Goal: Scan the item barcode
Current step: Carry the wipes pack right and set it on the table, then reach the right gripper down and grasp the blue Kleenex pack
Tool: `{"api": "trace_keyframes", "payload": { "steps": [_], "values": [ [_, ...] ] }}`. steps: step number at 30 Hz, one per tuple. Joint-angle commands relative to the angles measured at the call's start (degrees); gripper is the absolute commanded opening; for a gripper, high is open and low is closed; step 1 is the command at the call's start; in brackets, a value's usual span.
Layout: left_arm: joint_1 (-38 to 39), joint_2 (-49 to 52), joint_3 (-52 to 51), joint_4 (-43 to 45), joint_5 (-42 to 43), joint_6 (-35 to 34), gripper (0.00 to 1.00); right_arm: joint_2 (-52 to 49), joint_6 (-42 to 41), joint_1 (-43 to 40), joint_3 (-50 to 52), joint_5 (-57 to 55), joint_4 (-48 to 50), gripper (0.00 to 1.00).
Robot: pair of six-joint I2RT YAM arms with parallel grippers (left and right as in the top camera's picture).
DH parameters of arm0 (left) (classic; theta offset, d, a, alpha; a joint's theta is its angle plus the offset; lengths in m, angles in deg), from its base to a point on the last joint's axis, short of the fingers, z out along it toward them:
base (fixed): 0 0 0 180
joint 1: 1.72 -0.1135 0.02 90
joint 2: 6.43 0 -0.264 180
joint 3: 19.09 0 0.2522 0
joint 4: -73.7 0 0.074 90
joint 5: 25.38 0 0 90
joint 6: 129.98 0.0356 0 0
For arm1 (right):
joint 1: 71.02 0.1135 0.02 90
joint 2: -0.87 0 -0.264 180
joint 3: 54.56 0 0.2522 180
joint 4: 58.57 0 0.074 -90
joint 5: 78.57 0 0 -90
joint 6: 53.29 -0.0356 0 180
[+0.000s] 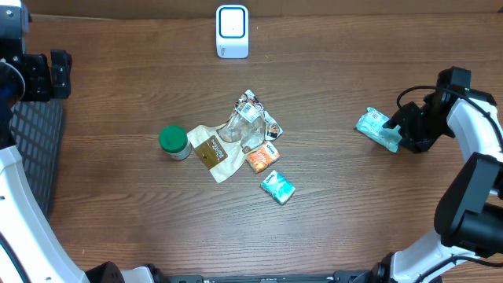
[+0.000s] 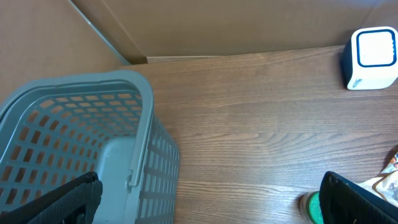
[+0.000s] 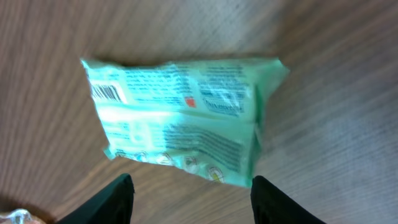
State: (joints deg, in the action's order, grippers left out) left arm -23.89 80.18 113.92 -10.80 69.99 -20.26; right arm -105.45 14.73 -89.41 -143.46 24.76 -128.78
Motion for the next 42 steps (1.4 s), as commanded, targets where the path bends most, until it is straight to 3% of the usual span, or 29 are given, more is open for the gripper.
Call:
{"api": "trace_keyframes", "payload": {
  "steps": [1,6,11,13,23,31,42],
  "values": [
    [-0.31,-0.04,0.15,-0.02,0.17,0.85,1.0,0.66,2.12,-0.11,-4.37,0.35,-4.26,0.58],
    [-0.31,-0.04,0.15,0.0,0.17,0.85,1.0,0.68,12.39,3.52,-14.95,8.37,-16.61,0.55],
    [-0.31,-0.04,0.15,0.0,0.17,0.85,1.0,0.66,16.55,12.9,-13.84,10.12,-19.54,0.58],
    [-0.31,-0.04,0.15,0.0,0.17,0.85,1.0,0.66,16.55,16.02,-12.37,10.1,-19.1,0.62],
    [-0.31,-0.04,0.15,-0.02,0.17,0.85,1.0,0.66,15.69,29.62,-0.26,9.94,-12.11,0.6],
    [-0.31,-0.04,0.15,-0.02,0.17,0.85,1.0,0.66,13.81,34.32,5.88,12.92,-5.66,0.52],
    [-0.31,-0.04,0.15,-0.2,0.2,0.85,0.99,0.66,11.69,37.51,7.41,12.92,-3.85,0.51]
  ]
}}
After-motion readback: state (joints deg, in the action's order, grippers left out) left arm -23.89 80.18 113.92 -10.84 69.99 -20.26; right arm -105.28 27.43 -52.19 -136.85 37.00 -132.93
